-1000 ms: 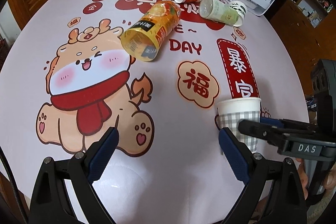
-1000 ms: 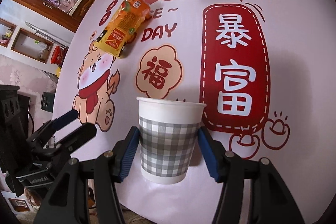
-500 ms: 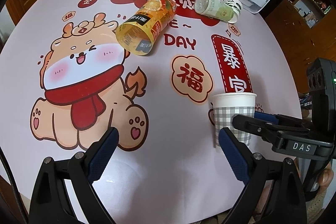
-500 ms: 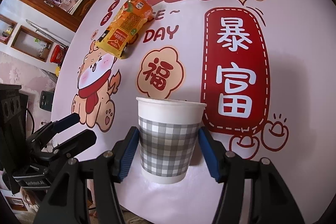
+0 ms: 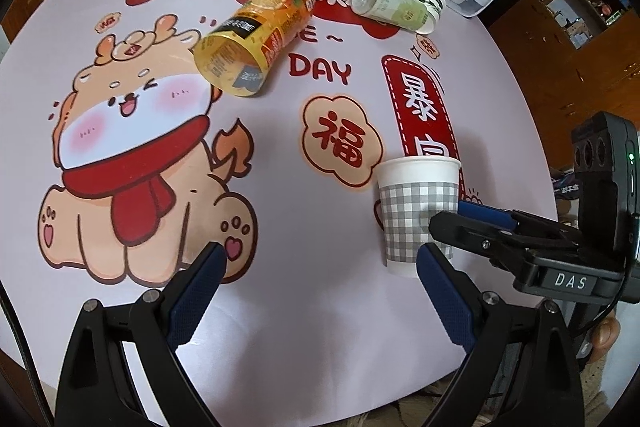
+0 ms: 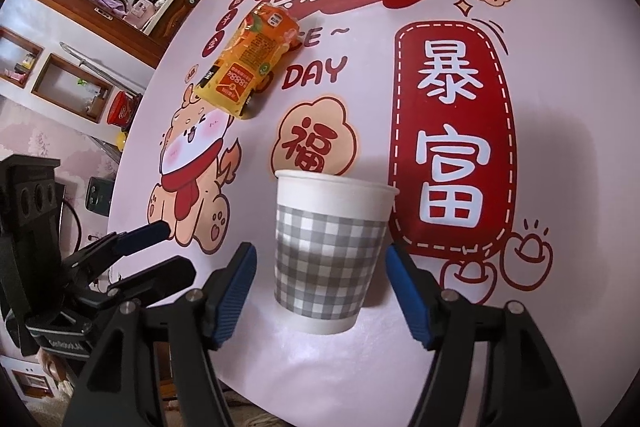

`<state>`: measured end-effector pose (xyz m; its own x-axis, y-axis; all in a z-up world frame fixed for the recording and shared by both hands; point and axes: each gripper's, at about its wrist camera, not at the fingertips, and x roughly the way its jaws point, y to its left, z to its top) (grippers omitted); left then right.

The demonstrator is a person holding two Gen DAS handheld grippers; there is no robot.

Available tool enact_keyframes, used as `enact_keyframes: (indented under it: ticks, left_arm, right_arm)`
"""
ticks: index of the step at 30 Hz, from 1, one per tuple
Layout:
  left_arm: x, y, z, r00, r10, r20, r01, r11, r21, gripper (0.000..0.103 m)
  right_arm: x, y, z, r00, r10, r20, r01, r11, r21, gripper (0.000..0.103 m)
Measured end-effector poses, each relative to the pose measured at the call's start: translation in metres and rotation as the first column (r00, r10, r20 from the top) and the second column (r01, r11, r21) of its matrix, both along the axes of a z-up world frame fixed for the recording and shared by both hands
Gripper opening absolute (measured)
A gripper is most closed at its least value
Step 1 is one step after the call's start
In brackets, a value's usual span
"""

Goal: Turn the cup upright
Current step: 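Lift the plaid cup with the right tool toward the left tool, then close the left tool on the plaid cup while the right tool opens and releases it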

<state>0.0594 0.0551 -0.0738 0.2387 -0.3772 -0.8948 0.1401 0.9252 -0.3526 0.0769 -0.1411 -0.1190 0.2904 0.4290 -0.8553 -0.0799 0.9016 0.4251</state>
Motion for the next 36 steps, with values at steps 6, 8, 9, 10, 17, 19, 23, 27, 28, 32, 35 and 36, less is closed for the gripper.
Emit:
enact_keyframes:
  ticks: [6,8,9,10,17,19,23,27,28,32,35,36]
  left_arm:
    - [0.002,-0.006,0.003,1.000,-0.019,-0.004,0.019,1.000,-0.015,0.095]
    - [0.003,-0.010,0.006,0.999,-0.033,-0.001,0.033,0.999,-0.017,0.095]
    - [0.004,-0.012,0.007,0.999,-0.042,-0.002,0.041,0.999,-0.021,0.095]
    - [0.005,-0.015,0.008,0.999,-0.052,-0.004,0.052,0.998,-0.026,0.095]
    - [0.014,-0.032,0.013,0.994,-0.107,-0.015,0.107,0.993,-0.040,0.095]
    - [0.017,-0.039,0.012,0.992,-0.123,-0.025,0.122,0.991,-0.050,0.095]
    - [0.026,-0.053,0.004,0.986,-0.156,-0.062,0.152,0.986,-0.073,0.095]
    - [0.034,-0.068,-0.010,0.971,-0.196,-0.134,0.180,0.976,-0.126,0.095]
    - [0.035,-0.070,-0.012,0.970,-0.199,-0.142,0.181,0.975,-0.131,0.095]
    - [0.040,-0.079,-0.022,0.963,-0.197,-0.184,0.173,0.975,-0.141,0.095]
    - [0.042,-0.085,-0.028,0.959,-0.198,-0.204,0.168,0.974,-0.152,0.095]
    - [0.044,-0.087,-0.029,0.958,-0.198,-0.209,0.168,0.974,-0.153,0.095]
  right_arm:
    - [-0.009,-0.003,0.006,1.000,0.018,0.022,-0.018,1.000,0.001,0.067]
    - [-0.013,-0.005,0.010,0.999,0.026,0.035,-0.026,1.000,-0.004,0.067]
    - [-0.016,-0.006,0.013,0.999,0.028,0.041,-0.028,1.000,-0.007,0.067]
    - [-0.018,-0.007,0.015,0.998,0.031,0.049,-0.031,0.999,-0.011,0.067]
    - [-0.030,-0.021,0.027,0.994,0.008,0.107,-0.001,0.998,-0.062,0.067]
    - [-0.033,-0.027,0.029,0.992,-0.013,0.127,0.022,0.997,-0.071,0.067]
    - [-0.036,-0.043,0.028,0.983,-0.080,0.166,0.097,0.991,-0.096,0.067]
    - [-0.036,-0.059,0.020,0.982,-0.120,0.146,0.128,0.990,-0.052,0.067]
    - [-0.036,-0.062,0.018,0.981,-0.127,0.144,0.135,0.990,-0.047,0.067]
    - [-0.037,-0.070,0.010,0.980,-0.149,0.135,0.155,0.987,-0.037,0.067]
    - [-0.036,-0.072,0.005,0.980,-0.153,0.130,0.158,0.987,-0.025,0.067]
    - [-0.036,-0.073,0.003,0.980,-0.152,0.129,0.156,0.987,-0.023,0.067]
